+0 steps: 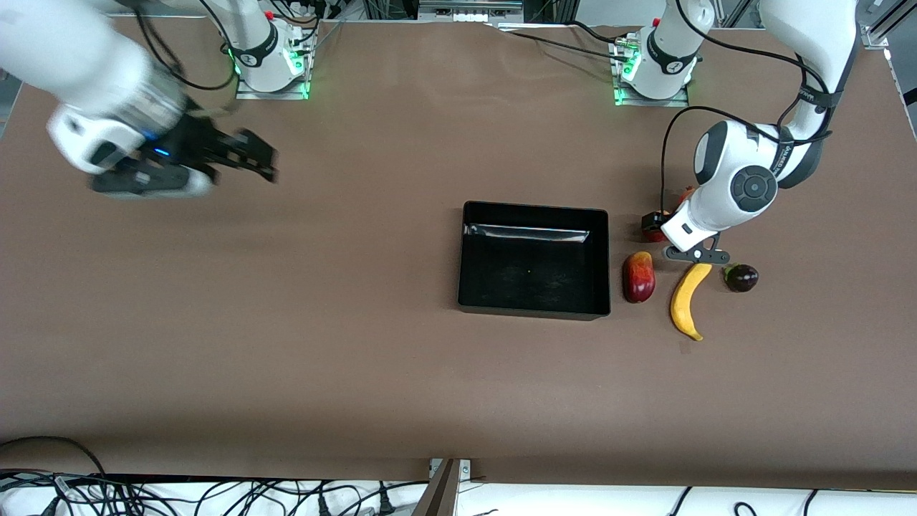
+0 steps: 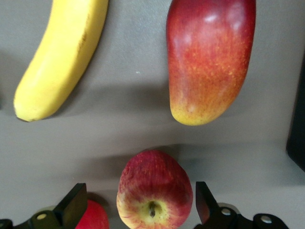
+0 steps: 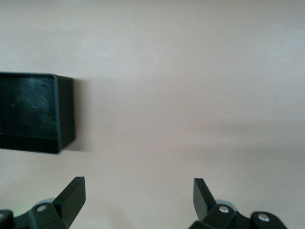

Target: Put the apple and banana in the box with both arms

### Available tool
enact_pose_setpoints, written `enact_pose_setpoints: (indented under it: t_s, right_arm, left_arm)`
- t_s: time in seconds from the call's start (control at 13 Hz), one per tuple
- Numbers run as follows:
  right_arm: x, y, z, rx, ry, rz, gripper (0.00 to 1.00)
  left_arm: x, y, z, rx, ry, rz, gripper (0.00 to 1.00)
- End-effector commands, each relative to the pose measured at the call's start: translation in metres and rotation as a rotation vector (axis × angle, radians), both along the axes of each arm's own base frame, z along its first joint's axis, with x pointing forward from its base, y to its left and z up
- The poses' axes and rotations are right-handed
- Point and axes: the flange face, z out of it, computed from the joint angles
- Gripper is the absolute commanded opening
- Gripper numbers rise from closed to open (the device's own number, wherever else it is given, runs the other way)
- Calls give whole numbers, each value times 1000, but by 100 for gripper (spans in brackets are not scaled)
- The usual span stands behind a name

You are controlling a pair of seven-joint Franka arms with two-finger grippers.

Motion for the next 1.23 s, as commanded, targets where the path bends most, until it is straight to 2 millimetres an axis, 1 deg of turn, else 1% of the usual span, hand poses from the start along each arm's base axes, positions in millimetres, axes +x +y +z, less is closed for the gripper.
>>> enact_pose_setpoints:
  t_s: [0.0, 0.08, 0.15, 0.31, 0.38, 0.46, 0.62, 0.69, 0.77, 0.85, 0.92, 1.0, 1.08, 1.15]
  right_arm:
    - [-26, -47, 3, -32, 3, 50, 100]
    - [-32, -65, 3, -45, -7, 57, 100]
    - [-36, -90, 1, -47, -13, 61, 100]
    - [-35, -123, 1, -60, -18, 97, 100]
    - [-35, -129, 1, -64, -18, 112, 100]
    - [-35, -131, 1, -66, -22, 116, 100]
    - [-33, -133, 0, -79, -16, 115, 100]
    - [-32, -134, -1, -82, -17, 115, 100]
    - [-29, -134, -1, -84, -23, 109, 100]
    - [-25, -134, 2, -116, -33, 111, 100]
    - [-21, -134, -1, -128, -33, 113, 100]
    - [-15, -135, -13, -123, -11, 115, 100]
    - [-13, -135, -17, -130, -2, 122, 100]
    - [-11, -136, -19, -136, -3, 118, 100]
  left_arm:
    - [-2, -11, -2, -3, -5, -18, 100]
    - [-2, -11, -4, -4, -1, -18, 100]
    - [-2, -12, -7, -6, -7, -20, 100]
    - [-3, -11, -17, -6, 6, -20, 100]
    - [-5, -10, -23, -5, 19, -18, 100]
    - [-10, -12, -32, -5, 37, -24, 100]
    - [-13, -11, -36, -4, 45, -24, 100]
    - [-14, -11, -36, -4, 48, -26, 86]
    - [-15, -13, -35, -5, 51, -40, 52]
    - [-14, -15, -34, -7, 50, -46, 30]
    - [-12, -18, -27, -8, 42, -52, 22]
    - [-10, -23, -16, -9, 31, -61, 7]
    - [-6, -32, 1, -6, 33, -65, 3]
    - [4, -48, 24, -6, 36, -83, 2]
